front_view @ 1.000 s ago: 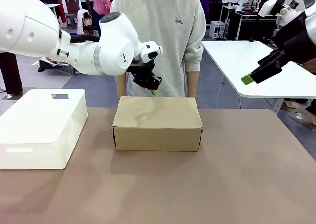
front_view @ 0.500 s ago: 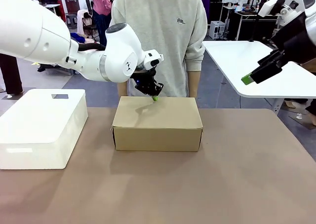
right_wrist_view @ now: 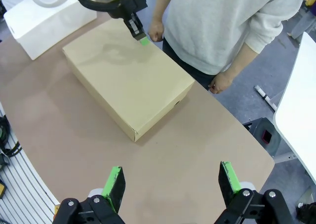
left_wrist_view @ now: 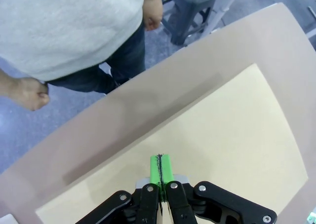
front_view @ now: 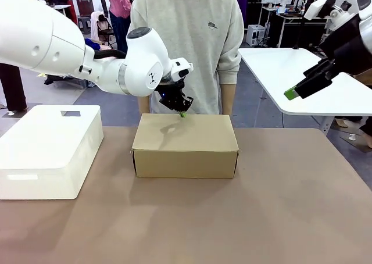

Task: Pack the shoes into the box.
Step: Press down on the lid of the Shoes Box.

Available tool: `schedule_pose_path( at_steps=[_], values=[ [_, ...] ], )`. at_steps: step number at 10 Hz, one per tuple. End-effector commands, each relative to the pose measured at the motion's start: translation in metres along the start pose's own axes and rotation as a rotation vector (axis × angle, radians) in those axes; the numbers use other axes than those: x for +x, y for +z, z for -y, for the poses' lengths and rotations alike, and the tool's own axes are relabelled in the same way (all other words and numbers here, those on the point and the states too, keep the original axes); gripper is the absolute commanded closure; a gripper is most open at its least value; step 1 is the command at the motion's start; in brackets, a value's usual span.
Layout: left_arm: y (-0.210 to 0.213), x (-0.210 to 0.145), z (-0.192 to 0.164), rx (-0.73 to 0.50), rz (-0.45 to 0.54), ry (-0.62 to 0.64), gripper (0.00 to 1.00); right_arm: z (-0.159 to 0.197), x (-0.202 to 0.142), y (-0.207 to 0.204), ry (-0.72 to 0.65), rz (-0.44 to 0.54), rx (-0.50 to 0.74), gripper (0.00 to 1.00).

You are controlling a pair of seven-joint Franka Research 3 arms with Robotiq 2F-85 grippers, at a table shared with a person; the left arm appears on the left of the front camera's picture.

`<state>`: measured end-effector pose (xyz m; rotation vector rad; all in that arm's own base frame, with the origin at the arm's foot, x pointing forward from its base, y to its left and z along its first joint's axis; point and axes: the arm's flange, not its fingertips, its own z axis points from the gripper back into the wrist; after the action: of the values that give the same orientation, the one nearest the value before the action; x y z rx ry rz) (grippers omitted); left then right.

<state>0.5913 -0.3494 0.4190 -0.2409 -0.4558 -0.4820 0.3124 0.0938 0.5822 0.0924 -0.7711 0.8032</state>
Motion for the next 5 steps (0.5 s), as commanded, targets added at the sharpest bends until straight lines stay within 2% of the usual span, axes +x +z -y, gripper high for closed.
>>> schedule_pose_path(
  at_steps=[1,4,5],
  values=[
    [0.028,-0.006,0.006,0.068,0.026,0.013,1.0,0.003,-0.001,0.0,-0.003,0.0,0.001,0.0],
    [0.035,-0.004,-0.005,0.062,-0.001,0.023,1.0,0.003,-0.001,0.0,-0.003,0.0,0.001,0.0],
    [0.035,0.006,0.006,0.032,0.035,0.005,1.0,0.003,-0.001,0.0,-0.003,0.0,0.001,0.0]
  ],
)
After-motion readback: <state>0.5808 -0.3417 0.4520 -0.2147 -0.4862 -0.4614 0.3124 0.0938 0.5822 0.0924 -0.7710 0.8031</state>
